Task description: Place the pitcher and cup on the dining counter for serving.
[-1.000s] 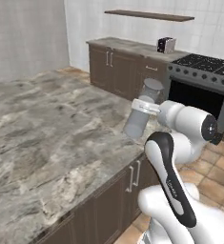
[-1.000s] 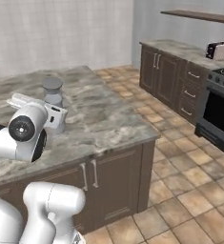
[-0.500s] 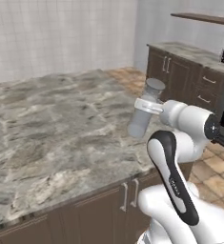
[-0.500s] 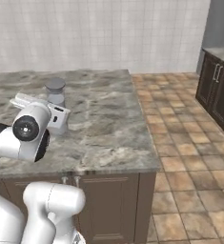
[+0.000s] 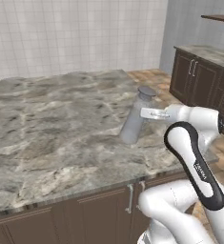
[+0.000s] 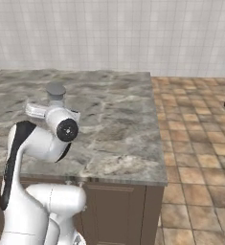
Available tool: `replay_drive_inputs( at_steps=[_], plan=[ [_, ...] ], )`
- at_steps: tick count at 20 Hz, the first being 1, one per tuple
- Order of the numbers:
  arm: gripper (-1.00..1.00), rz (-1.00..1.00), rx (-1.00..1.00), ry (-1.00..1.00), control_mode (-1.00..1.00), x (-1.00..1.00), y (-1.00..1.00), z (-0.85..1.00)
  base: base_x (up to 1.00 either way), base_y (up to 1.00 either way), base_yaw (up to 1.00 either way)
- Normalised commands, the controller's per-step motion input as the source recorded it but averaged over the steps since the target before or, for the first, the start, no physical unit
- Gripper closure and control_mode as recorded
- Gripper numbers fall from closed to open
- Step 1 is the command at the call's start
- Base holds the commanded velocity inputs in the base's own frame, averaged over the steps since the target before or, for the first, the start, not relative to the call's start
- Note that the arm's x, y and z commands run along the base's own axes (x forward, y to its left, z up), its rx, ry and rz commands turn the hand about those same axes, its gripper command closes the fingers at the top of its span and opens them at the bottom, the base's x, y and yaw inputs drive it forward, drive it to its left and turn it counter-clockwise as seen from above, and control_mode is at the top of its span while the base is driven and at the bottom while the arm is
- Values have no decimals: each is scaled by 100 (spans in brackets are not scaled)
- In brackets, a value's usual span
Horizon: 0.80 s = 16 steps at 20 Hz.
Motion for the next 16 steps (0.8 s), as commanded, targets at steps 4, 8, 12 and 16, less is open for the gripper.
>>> replay_drive_inputs(
  at_steps=[4, 8, 12, 16],
  plan=[
    [100, 49, 0, 23, -100, 97, 6, -21, 0, 0, 0],
    [100, 28, -1, 22, -100, 100, 58, -18, 0, 0, 0],
    [100, 10, 0, 3, -100, 99, 56, -16, 0, 0, 0],
    [100, 0, 0, 0, -100, 81, 53, -13, 0, 0, 0]
  ],
)
